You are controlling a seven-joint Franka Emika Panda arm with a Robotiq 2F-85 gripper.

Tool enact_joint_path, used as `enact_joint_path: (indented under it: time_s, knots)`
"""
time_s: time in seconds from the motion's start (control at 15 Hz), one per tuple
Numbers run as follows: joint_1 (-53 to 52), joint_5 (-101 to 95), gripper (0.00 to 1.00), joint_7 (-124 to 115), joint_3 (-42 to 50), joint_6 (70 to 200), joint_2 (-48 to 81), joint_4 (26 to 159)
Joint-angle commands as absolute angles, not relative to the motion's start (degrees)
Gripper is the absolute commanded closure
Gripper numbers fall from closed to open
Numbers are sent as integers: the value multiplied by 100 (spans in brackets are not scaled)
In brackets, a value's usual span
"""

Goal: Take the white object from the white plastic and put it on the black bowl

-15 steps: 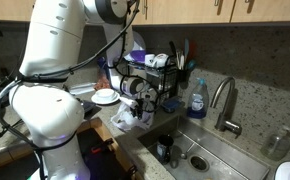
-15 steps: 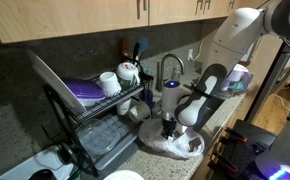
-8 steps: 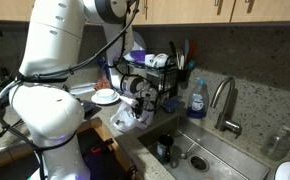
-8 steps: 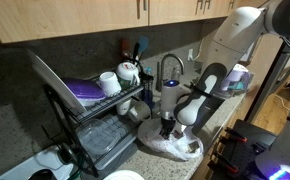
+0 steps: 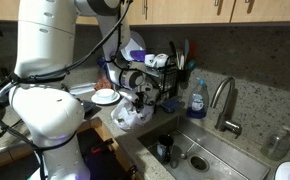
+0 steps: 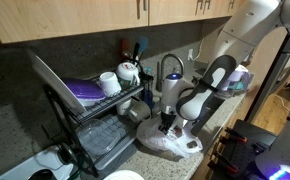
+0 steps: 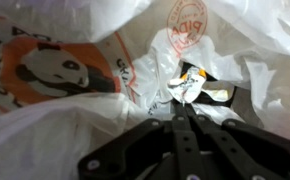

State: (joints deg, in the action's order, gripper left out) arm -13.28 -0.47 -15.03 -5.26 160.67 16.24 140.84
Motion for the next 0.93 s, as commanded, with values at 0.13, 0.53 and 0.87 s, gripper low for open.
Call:
enact_joint_path:
  time_s: [0.13,0.53,0.87]
  knots:
    - [-1277,35,100,-1403,-657,15663,923,14392]
    - [-1060,972,73,-553,-1077,14832,691,14343]
    - [-1067,947,100,-415,-1046,14269,724,14298]
